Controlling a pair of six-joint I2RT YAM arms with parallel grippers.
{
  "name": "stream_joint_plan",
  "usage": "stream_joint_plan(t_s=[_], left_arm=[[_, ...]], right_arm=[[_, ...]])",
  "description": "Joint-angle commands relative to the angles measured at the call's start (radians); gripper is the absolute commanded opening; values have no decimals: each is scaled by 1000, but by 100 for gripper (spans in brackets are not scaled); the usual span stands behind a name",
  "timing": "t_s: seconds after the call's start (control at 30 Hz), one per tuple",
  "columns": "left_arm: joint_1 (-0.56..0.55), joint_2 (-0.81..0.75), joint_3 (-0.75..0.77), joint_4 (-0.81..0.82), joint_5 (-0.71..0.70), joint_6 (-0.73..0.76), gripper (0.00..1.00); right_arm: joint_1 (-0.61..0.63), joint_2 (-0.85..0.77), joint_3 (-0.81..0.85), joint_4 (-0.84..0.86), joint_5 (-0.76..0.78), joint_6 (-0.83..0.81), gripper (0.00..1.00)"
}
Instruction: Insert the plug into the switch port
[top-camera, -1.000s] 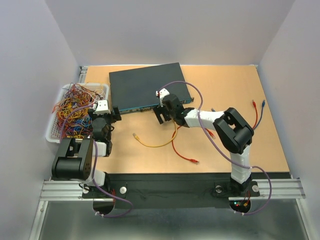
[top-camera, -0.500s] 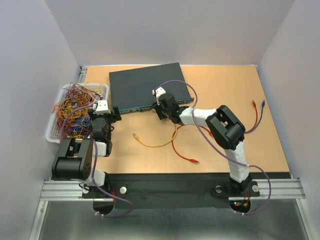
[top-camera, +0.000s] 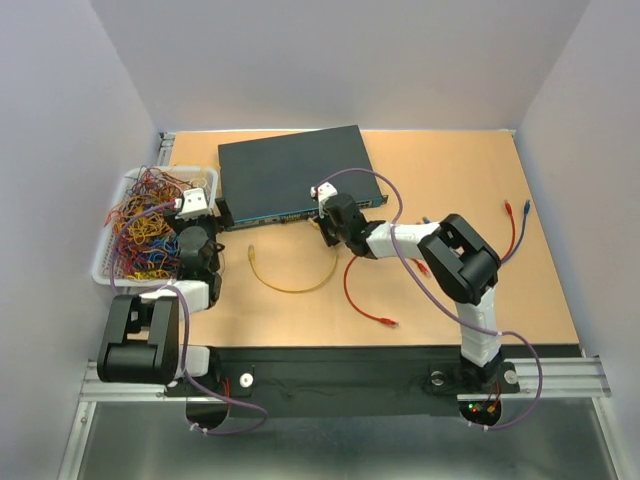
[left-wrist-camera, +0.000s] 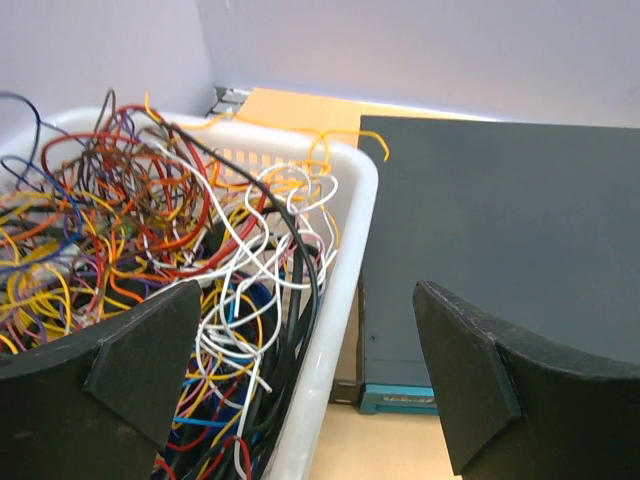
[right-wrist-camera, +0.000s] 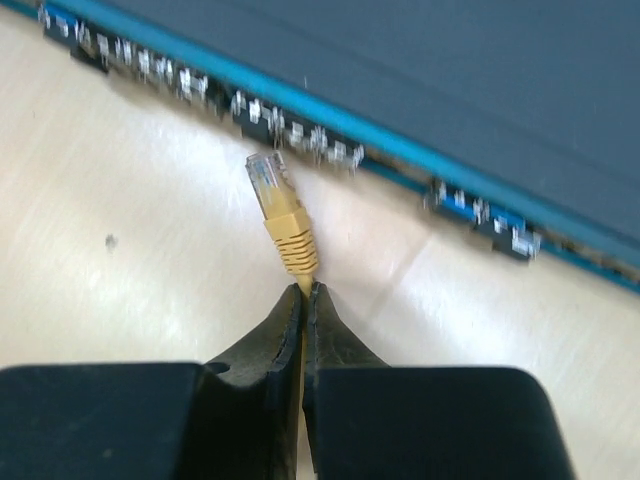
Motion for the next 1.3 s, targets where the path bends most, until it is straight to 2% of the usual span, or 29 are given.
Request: stream_joint_plan(t_s=[0.0, 0.17, 0.3, 0.4, 0.47, 0.5, 0.57, 0.6, 0.67, 0.7, 0.77, 0.87, 1.03, 1.1, 1.27], left_arm=[[-31, -79, 55, -95, -62, 79, 99], [-55, -111, 155, -297, -200, 134, 99], [-110, -169, 175, -327, -369, 185, 99], [-116, -241, 196, -377, -391, 154, 99], [-117, -295, 238, -440, -333, 50, 99], [-116, -310, 250, -489, -247, -43, 99], [-113, -341, 261, -488, -157, -157, 99], [-111, -349, 261, -467, -60, -239, 99], [-111, -354, 319, -503, 90, -251, 99], [-116, -347, 352, -570, 206, -258, 99], [-140, -334, 446, -670, 249, -286, 99], [-166, -349, 486, -689, 360, -303, 99], [-309, -344, 439, -650, 496, -317, 99], [-378, -347, 407, -631, 497, -317, 99], [-400, -401, 328, -580, 508, -438, 99]], right_arm=[[8, -78, -78, -16, -31, 34, 0], [9, -187, -129, -14, -48, 48, 0], [12, -270, -175, -14, -71, 73, 0], [15, -310, -198, -14, -88, 80, 1], [18, -347, -218, -16, -97, 87, 0], [18, -369, -230, -14, -103, 90, 0], [21, -399, -242, -16, -118, 94, 0], [21, -416, -252, -16, -126, 96, 0], [23, -475, -281, -14, -132, 99, 0], [24, -498, -291, -14, -134, 108, 0], [23, -559, -322, -14, -175, 116, 0], [23, -616, -347, -11, -229, 130, 0], [23, -738, -364, 4, -390, 177, 1], [23, -773, -373, 33, -484, 197, 0], [23, -848, -414, 137, -667, 310, 1]])
